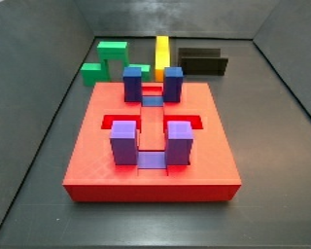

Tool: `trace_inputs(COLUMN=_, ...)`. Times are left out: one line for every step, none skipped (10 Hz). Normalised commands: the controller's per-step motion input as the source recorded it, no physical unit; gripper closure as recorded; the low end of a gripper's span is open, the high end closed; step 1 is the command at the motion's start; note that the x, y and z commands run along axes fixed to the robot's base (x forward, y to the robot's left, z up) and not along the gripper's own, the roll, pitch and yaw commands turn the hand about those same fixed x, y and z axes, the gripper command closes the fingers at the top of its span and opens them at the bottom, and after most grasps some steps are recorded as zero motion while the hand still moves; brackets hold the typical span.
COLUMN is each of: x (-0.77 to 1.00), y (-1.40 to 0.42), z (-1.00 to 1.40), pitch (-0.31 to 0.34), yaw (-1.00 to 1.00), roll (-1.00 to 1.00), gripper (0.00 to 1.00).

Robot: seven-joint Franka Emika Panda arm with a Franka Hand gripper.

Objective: Pick up the yellow object. Move up. Move to above the board. Insert the yellow object.
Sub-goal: Pick up the yellow object.

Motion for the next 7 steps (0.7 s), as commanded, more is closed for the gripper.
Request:
trace_inputs(x=0.31, y=-0.19, z=-0.59, pitch=-0.001, yaw=0.00, roll=0.06, gripper=0.00)
trace_inputs(x=0.28, y=-0.17, z=-0.82, pitch=-0.057, yaw=0.00, roll=0.09, gripper=0.00)
trace_inputs(x=0.27, y=-0.17, z=-0.93, pitch=-0.114, yaw=0.00, roll=0.04, gripper=0.00)
trace_inputs(x=0.23, y=-0.18, z=-0.97, pitch=-0.139, yaw=0.00, roll=0.03, gripper=0.00)
trace_inputs(x=0.21, y=-0.07, z=-0.96, pitch=-0.133, yaw=0.00, roll=0.01, gripper=0.00)
trace_inputs(x=0.12, y=-0.03, z=-0.90, pitch=-0.123, yaw=0.00, roll=0.00, gripper=0.00)
trace_inputs(x=0.10, y=-0.02, z=-0.81, pitch=-0.119, yaw=0.00, roll=0.00, gripper=0.00)
